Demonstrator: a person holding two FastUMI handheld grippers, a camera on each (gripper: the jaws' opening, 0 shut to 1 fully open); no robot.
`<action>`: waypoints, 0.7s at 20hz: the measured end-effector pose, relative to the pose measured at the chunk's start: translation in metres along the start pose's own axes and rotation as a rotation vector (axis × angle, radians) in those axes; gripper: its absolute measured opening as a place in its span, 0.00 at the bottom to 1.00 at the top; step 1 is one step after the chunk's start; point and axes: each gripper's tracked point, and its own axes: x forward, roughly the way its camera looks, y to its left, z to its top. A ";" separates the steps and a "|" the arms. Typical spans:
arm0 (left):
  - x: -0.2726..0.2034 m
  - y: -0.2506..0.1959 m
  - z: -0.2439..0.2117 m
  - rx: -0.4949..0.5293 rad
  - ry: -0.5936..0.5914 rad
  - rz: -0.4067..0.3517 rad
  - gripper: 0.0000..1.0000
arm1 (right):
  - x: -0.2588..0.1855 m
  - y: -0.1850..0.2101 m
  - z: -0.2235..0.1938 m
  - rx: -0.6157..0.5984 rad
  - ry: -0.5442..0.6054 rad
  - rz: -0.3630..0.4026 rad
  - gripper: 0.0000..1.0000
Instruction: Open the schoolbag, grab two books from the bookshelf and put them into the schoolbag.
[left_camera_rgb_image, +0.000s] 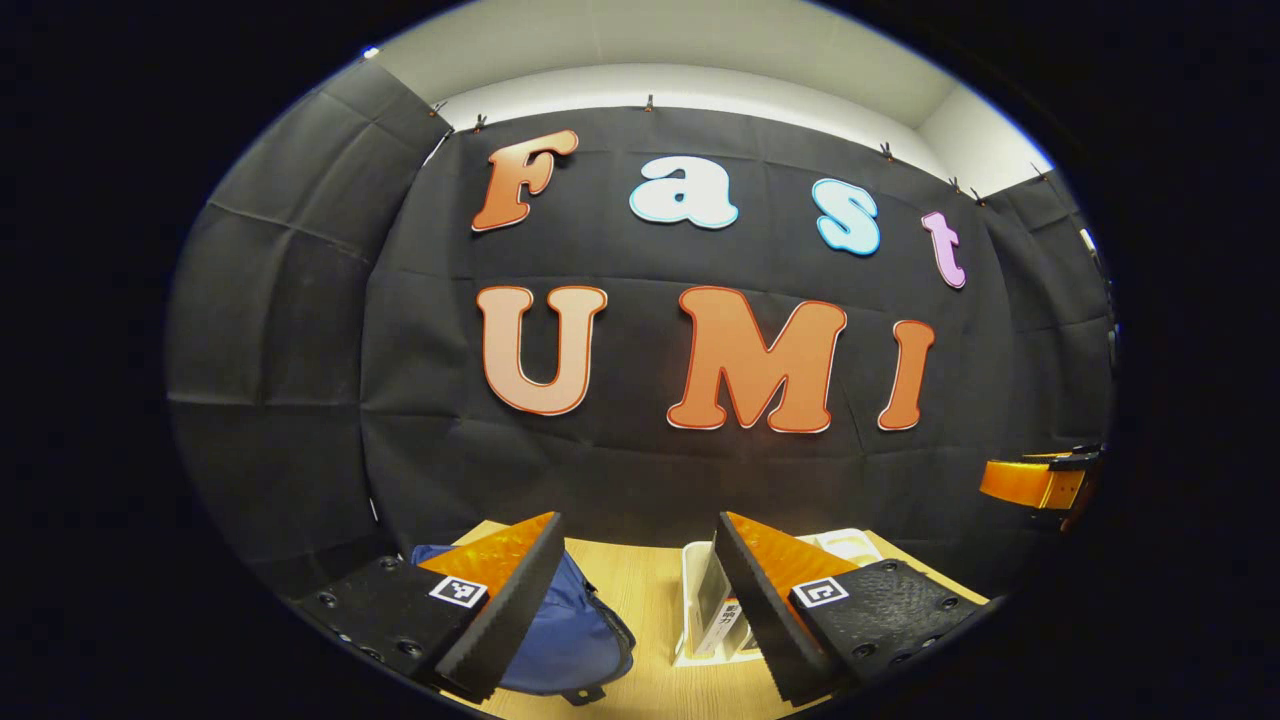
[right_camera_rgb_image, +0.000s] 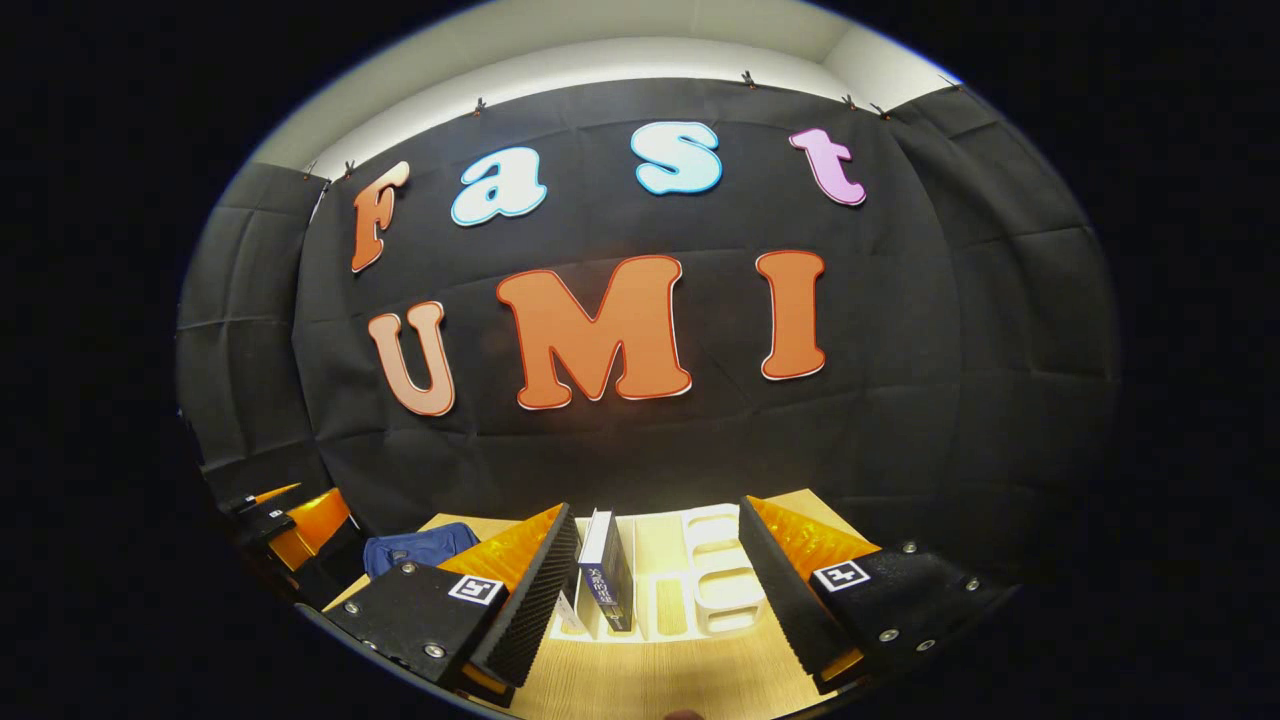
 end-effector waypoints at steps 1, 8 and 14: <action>0.000 0.002 -0.001 -0.007 0.004 0.000 0.94 | 0.000 0.001 0.002 -0.004 -0.006 0.001 0.97; 0.003 0.007 -0.003 0.019 0.012 -0.013 0.94 | 0.003 0.004 -0.002 -0.009 0.001 0.002 0.97; 0.010 0.012 -0.038 0.160 0.091 -0.014 0.94 | 0.008 -0.002 -0.014 -0.009 0.024 -0.015 0.96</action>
